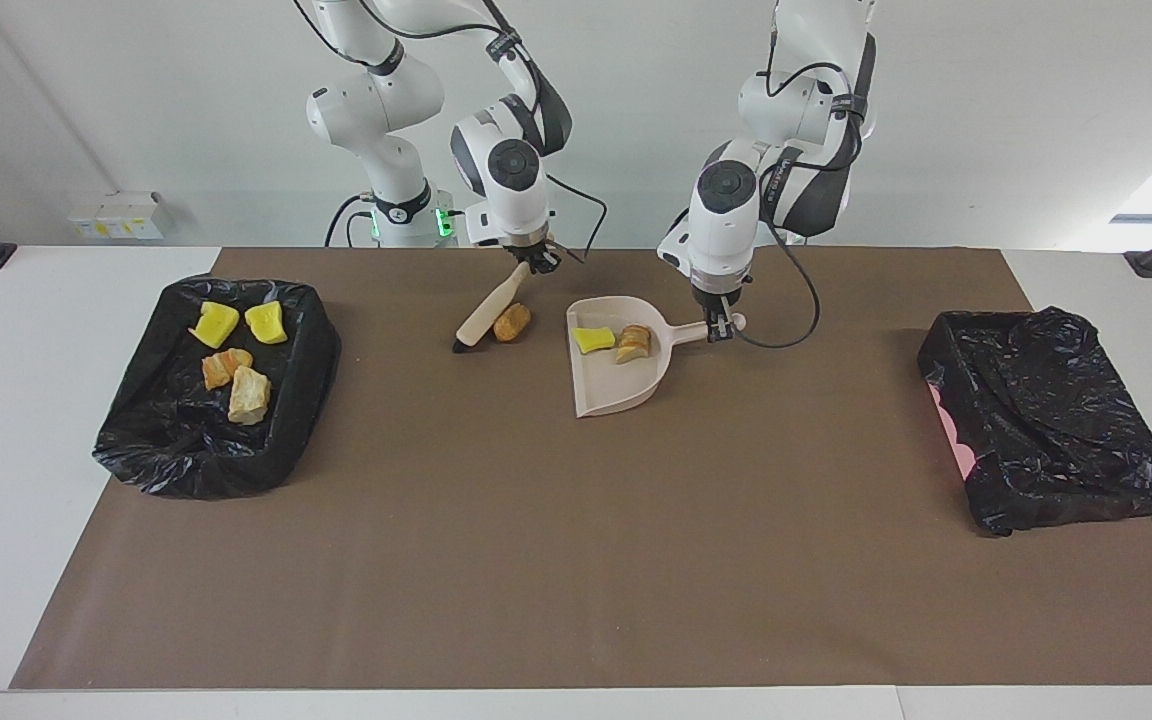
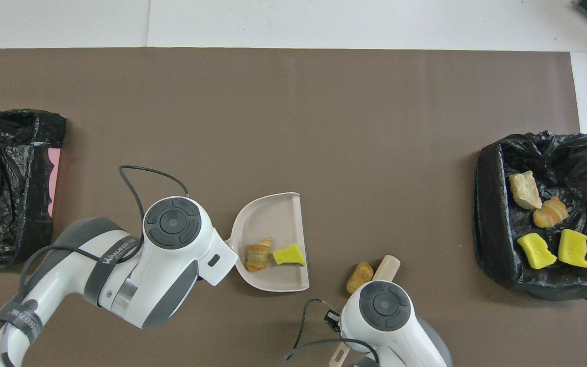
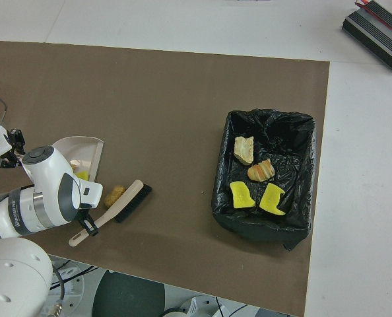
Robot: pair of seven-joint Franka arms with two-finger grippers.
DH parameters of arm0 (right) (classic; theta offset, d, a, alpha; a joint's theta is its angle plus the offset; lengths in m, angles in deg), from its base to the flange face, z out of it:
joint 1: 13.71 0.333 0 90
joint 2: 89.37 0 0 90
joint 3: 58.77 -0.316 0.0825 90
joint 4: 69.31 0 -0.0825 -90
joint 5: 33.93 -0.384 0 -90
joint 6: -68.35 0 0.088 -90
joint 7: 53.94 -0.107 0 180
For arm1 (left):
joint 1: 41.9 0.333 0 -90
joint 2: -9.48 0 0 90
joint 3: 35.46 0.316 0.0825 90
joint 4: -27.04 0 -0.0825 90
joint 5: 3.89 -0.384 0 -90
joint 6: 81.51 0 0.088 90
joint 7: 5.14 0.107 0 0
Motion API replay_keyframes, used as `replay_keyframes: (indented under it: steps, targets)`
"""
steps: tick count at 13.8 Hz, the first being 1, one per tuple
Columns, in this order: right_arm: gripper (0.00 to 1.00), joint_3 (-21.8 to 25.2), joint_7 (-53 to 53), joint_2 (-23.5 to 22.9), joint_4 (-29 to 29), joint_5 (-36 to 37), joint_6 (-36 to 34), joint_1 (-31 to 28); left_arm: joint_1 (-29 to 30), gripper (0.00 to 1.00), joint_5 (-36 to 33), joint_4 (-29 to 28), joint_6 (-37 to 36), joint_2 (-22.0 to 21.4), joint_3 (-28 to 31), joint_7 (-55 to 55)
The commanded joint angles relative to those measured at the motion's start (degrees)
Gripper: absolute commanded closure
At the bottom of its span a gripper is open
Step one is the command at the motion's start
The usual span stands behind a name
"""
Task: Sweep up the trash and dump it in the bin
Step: 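Sweep the last snack piece into the dustpan with the right gripper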
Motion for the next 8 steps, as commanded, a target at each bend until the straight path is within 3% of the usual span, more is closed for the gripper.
replay_keyframes:
  steps: [1,4,8]
  targets:
    - [1.00,-0.3,10.8,-5.5,-7.1,-0.8,-0.2,-1.8,-0.9,1.00,-1.0,-2.8,0.4,-2.5,0.7,-0.9]
    - [1.00,-0.4,23.9,-5.7,-7.8,-1.3,-0.1,-1.3,-0.5,1.00,-0.9,-2.8,0.6,-2.5,0.7,-2.4]
    - [1.00,-0.6,41.2,-5.7,-8.5,-13.8,1.7,0.4,-0.4,1.00,-0.4,-2.8,1.2,-2.3,0.7,-5.7]
